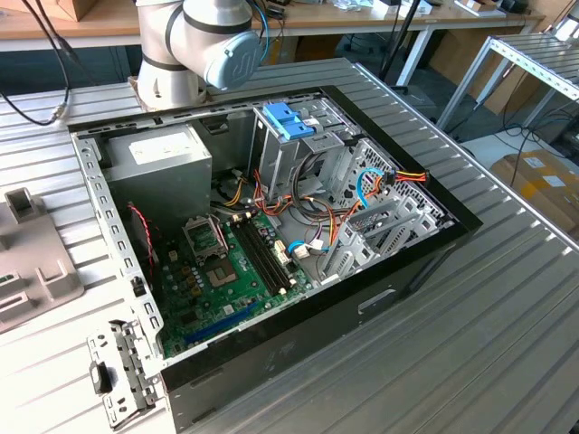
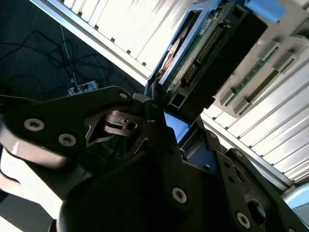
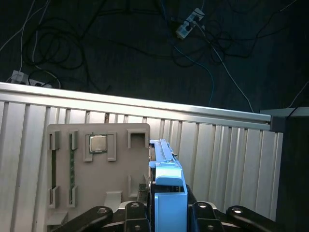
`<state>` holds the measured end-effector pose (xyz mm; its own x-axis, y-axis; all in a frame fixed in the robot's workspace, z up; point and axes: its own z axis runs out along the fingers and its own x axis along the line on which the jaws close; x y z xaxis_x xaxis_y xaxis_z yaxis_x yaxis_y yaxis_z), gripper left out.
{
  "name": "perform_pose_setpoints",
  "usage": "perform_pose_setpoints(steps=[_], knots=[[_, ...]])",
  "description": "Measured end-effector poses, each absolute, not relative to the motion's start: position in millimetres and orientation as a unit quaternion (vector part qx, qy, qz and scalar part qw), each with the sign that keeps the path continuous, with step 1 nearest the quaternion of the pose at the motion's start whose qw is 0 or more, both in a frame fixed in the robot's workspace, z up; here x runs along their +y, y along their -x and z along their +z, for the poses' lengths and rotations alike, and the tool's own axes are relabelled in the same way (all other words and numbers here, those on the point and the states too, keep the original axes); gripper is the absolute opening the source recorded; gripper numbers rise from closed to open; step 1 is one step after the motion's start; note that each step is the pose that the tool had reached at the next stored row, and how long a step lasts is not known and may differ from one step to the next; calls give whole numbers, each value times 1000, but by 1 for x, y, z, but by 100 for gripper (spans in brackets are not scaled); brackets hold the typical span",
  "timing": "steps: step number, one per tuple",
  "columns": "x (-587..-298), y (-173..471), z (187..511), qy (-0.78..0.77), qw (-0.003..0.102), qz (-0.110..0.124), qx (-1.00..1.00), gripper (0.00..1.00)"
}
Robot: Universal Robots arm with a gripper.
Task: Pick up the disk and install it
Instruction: 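Pick up the disk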
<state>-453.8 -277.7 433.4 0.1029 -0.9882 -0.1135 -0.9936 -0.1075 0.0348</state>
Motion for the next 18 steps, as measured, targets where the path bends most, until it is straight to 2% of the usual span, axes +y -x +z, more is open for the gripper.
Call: perform_pose_setpoints(steps=[18], knots=[[-278, 454, 460, 742, 28, 57, 667, 37]])
